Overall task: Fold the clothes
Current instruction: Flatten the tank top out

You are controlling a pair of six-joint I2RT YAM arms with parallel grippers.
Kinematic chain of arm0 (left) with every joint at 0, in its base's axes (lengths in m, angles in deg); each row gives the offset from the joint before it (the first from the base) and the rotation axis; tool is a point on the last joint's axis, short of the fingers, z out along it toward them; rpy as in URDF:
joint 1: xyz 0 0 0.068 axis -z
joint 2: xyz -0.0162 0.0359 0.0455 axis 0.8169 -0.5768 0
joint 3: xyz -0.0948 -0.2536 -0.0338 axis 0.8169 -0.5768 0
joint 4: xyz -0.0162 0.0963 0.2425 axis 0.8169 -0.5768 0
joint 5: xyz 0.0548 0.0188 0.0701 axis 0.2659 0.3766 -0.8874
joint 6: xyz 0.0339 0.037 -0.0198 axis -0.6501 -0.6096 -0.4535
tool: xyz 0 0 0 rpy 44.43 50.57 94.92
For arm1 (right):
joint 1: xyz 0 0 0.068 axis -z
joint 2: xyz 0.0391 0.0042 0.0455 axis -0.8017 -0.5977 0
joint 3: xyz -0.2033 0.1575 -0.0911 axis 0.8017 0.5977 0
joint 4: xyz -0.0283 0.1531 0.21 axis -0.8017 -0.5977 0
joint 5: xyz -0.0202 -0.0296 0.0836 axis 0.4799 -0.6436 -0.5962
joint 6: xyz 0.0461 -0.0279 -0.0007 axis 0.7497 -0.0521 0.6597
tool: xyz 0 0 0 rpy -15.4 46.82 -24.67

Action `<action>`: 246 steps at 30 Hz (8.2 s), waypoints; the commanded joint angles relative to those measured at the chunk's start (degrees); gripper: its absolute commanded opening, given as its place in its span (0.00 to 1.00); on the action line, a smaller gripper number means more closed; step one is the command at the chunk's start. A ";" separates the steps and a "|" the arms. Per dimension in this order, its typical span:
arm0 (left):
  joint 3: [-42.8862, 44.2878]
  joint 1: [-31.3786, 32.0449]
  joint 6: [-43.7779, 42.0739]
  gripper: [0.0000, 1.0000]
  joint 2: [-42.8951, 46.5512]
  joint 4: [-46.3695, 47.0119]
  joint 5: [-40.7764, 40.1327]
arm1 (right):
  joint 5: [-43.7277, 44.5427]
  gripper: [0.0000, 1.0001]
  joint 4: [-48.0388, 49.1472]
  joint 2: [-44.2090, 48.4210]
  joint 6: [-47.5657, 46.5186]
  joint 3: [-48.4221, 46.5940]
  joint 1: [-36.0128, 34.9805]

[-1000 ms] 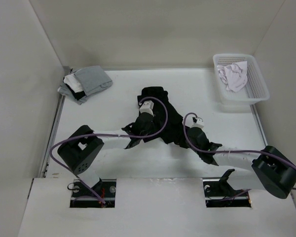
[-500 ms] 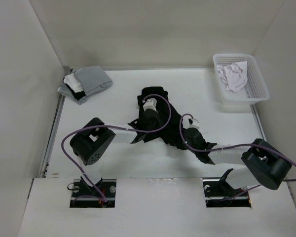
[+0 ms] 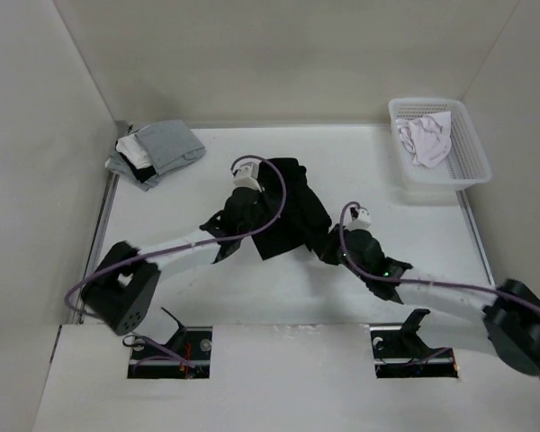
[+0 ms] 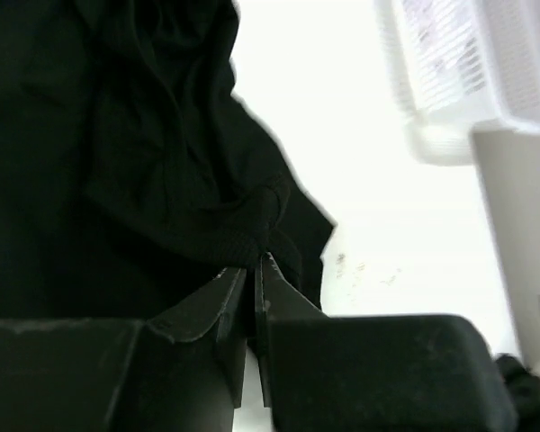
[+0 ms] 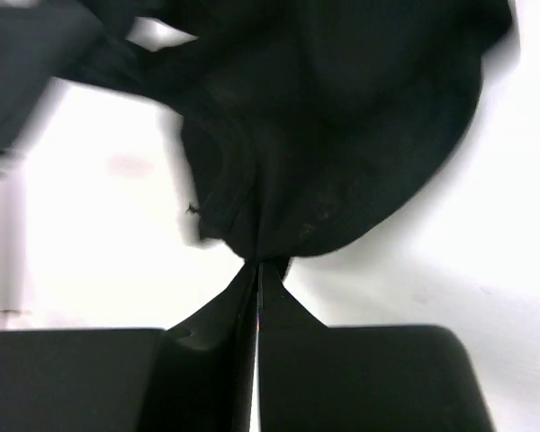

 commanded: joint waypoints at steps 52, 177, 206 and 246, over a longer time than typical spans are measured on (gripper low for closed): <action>12.18 -18.04 -5.28 0.28 1.67 -7.16 -4.31 | -15.82 0.07 -12.88 -23.01 -11.63 -54.85 32.78; -24.08 -11.49 21.71 0.02 61.11 -56.82 -24.71 | -3.15 0.44 -11.35 -2.13 -10.31 -5.20 17.31; -30.33 -25.58 15.21 0.04 58.21 -39.06 -7.57 | -4.56 0.03 -10.48 -10.93 -4.68 -6.35 11.59; 26.44 -33.56 6.76 0.02 22.40 -21.66 -1.00 | -15.18 0.00 -37.20 -13.01 -22.00 -82.80 25.20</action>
